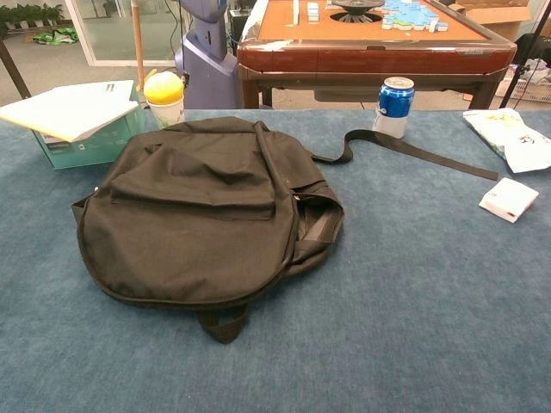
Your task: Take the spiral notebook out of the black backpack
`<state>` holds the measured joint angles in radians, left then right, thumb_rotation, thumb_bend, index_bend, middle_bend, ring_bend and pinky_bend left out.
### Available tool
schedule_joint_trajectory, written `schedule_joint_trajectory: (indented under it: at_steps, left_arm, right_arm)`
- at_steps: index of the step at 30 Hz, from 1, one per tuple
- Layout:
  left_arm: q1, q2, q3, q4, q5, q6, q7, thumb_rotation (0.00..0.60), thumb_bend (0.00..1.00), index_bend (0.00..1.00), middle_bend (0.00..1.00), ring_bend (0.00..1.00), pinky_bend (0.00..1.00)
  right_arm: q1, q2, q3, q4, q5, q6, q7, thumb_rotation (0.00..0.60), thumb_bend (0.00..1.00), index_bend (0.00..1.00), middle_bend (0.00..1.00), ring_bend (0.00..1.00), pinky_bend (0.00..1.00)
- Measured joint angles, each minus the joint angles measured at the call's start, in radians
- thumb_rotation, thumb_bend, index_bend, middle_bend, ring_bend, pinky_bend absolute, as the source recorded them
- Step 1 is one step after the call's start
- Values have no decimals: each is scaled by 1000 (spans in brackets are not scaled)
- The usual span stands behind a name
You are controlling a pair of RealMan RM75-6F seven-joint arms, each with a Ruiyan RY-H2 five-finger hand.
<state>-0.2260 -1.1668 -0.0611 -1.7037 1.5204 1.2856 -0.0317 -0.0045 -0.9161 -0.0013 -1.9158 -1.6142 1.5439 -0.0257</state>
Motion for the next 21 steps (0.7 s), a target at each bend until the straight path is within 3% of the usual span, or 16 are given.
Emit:
schedule_joint_trajectory:
  at_steps: [9,21]
  left_arm:
    - [-140,-103,18,151,118,-118,-78,600,309,160,40,37,77]
    - [-246,-243,37,327,236,-129,-79,600,266,90,0,27,67]
  right_arm:
    - [-9,10,-2,-13,-4,11,-9,600,394,226,194,163,298]
    - [-16,17,-6,-21,-7,16,-18,600,395,225,194,163,298]
